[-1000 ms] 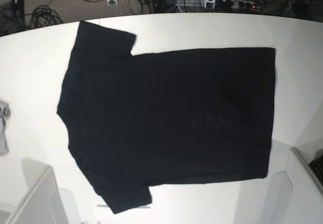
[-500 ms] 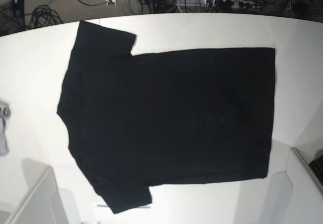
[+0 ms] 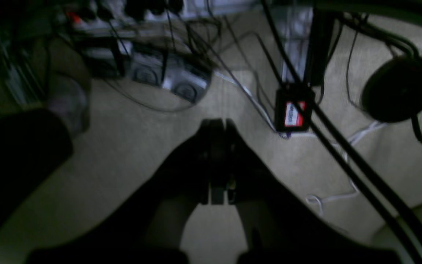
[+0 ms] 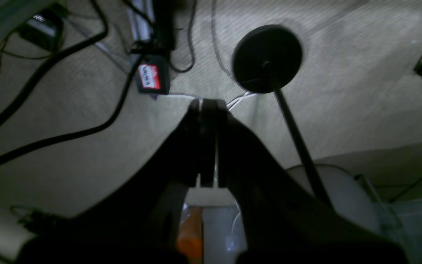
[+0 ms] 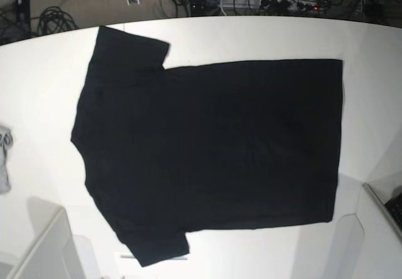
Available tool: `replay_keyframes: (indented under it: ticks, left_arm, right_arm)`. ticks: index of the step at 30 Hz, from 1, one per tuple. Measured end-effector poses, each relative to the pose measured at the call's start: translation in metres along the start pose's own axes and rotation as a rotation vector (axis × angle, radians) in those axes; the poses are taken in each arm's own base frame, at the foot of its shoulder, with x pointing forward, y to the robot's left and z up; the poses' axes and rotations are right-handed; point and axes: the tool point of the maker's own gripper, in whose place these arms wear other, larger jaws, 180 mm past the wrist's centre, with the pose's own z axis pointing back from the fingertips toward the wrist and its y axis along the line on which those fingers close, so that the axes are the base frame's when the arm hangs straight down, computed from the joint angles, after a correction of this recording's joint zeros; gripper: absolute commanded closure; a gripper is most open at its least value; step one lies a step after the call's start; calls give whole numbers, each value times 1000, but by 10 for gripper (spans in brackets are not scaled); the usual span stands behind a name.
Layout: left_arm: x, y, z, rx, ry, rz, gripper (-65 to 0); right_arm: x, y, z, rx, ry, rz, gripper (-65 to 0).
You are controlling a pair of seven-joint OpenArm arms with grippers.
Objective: Fold the T-shirt properly
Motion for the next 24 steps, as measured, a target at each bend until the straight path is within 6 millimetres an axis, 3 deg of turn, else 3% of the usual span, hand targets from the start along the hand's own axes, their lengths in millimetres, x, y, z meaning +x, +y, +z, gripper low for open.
replay_keyframes:
  ticks: [6,12,16,19,22,24]
  left_arm:
    - [-6,28,28,34,-84,-39,0]
    - [-13,45,71,43,-164,-108,0]
    - [-7,62,104,51,-222,-174,0]
    - [7,64,129,45,-283,-216,0]
    - [16,57,148,19,-327,-235,0]
    - [21,63,159,33,-348,-227,0]
  right_arm:
    - [-19,-7,16,-10,-49,15,0]
    - [-36,-13,37,-19,-101,22,0]
    - [-51,-43,57,-85,-92,-77,0]
    - [-37,-64,78,-131,-147,-103,0]
    - [-13,-74,102,-152,-218,-111,0]
    - [-3,-79,119,-168,-242,-115,0]
